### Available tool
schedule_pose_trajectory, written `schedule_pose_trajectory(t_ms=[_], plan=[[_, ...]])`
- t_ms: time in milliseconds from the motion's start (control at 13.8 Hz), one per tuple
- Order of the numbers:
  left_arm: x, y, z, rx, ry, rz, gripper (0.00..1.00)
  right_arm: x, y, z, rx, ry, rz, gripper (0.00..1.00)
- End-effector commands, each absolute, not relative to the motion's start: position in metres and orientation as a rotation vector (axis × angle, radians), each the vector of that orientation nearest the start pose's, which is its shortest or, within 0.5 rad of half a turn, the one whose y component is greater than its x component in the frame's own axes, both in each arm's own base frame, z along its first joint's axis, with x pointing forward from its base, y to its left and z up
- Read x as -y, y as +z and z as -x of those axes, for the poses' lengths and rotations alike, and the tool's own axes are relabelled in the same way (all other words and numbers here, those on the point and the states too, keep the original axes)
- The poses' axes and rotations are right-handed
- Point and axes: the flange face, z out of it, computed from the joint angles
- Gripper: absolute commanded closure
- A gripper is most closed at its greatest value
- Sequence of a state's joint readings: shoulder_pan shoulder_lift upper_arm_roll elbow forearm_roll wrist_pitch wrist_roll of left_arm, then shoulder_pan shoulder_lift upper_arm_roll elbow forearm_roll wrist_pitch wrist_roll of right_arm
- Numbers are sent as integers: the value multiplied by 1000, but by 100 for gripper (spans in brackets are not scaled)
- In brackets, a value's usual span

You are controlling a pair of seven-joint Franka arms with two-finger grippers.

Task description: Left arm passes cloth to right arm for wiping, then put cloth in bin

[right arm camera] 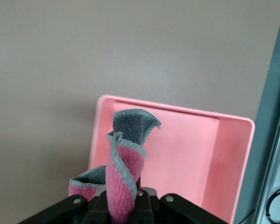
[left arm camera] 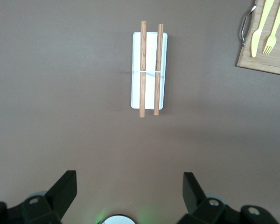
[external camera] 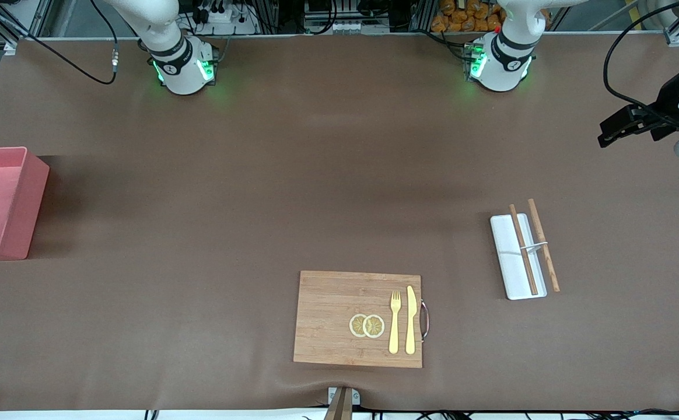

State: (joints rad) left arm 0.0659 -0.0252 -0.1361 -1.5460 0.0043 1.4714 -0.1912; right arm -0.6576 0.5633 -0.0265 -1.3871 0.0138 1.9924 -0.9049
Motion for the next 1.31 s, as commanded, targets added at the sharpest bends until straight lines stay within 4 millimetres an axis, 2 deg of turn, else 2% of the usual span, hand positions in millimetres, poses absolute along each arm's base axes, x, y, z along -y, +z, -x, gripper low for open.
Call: schedule_pose_trajectory(t_ms=[0,145,364,436,509,727,873,1091,1236], plan=[[39,645,-531,153,62,3108,0,501,337,-553,490,-126,3206,100],[38,645,-531,155,63,3110,0,517,296,-546,514,-145,3217,100],[37,644,-532,160,68,3113,0,520,243,-539,479,-96,3169,100],[36,643,-531,162,71,3112,0,522,236,-541,478,-118,3183,56],[36,641,-531,162,78,3111,0,525,234,-541,462,-154,3204,1],[36,639,-532,164,82,3111,0,523,238,-543,450,-171,3197,0],[36,638,-532,164,85,3111,0,513,243,-546,459,-108,3146,0],[35,637,-532,167,85,3111,0,505,279,-559,405,-46,3099,0],[36,636,-532,164,90,3110,0,486,303,-576,402,26,3077,0]])
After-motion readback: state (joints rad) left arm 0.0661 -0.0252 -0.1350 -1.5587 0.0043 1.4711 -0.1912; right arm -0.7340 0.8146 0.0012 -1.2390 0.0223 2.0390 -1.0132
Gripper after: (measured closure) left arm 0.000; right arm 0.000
